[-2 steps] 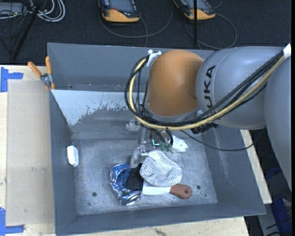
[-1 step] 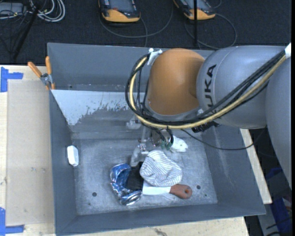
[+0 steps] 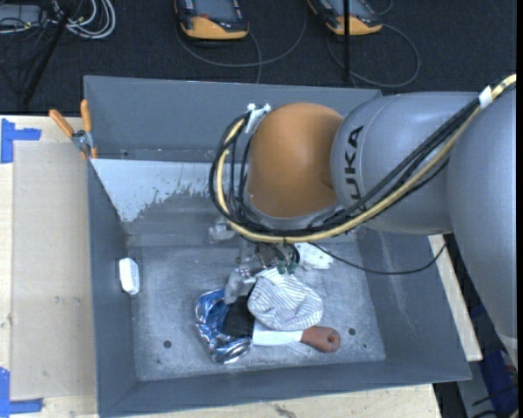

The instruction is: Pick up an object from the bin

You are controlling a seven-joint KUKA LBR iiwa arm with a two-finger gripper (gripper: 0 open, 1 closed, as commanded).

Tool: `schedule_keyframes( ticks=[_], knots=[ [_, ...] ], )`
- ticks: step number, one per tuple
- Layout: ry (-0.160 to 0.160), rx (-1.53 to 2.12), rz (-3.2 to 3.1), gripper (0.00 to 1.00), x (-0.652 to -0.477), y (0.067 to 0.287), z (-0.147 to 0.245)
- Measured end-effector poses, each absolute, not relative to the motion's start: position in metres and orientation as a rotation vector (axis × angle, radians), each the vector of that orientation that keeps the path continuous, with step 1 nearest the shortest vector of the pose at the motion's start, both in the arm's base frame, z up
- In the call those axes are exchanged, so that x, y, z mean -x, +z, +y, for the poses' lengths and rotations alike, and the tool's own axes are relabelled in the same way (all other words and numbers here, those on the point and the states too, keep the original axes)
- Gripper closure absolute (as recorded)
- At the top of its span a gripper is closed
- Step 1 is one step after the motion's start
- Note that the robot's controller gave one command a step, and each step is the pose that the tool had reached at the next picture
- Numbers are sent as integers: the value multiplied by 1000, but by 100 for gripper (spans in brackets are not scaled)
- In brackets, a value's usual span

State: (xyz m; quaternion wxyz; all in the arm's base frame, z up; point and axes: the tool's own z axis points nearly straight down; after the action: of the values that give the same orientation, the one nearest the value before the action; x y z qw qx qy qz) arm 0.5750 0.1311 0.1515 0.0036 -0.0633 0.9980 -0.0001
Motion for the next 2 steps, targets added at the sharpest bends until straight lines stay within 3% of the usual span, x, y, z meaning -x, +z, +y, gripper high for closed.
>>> schedule_keyframes(
  ticks=[1, 2],
  knots=[
    [0, 464, 3115, 0, -567, 124, 146],
    [2, 766, 3046, 0, -561, 149, 163]
  ],
)
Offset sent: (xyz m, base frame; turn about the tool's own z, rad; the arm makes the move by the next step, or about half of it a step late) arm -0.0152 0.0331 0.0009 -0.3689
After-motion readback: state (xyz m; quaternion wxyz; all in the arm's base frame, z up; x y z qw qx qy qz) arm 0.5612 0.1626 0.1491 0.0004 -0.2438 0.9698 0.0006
